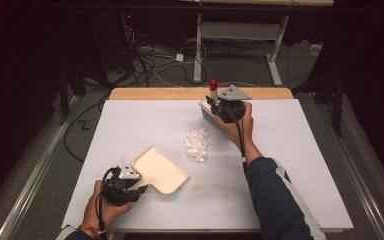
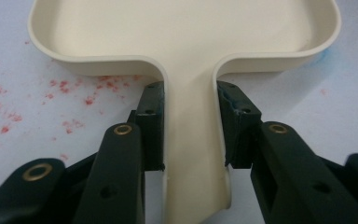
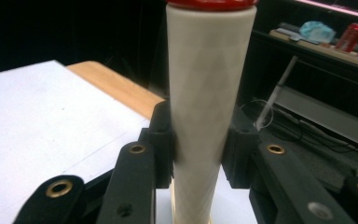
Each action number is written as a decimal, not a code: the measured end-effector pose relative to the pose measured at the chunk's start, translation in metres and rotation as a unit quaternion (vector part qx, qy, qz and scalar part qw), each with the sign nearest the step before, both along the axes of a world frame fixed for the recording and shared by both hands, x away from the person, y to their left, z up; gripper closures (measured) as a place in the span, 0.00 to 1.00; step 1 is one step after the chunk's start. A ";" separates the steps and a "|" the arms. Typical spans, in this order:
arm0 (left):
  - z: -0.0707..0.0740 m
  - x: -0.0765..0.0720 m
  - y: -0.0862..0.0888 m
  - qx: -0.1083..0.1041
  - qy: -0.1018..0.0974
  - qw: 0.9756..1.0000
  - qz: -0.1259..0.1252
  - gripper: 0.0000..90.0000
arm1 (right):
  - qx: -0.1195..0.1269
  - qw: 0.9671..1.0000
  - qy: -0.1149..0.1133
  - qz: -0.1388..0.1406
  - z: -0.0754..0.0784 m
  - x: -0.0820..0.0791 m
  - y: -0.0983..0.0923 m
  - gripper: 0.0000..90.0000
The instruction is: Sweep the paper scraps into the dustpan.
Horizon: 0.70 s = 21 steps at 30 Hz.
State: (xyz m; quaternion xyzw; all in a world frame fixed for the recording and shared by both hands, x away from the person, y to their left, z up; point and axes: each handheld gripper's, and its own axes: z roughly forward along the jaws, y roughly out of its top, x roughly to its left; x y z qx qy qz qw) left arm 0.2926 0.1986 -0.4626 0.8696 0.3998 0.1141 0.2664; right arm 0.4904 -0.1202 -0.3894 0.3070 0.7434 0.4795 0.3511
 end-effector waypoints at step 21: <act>-0.001 0.014 -0.019 0.006 0.006 1.000 -0.007 0.71 | 0.020 0.996 0.012 0.091 -0.015 -0.034 0.029 0.77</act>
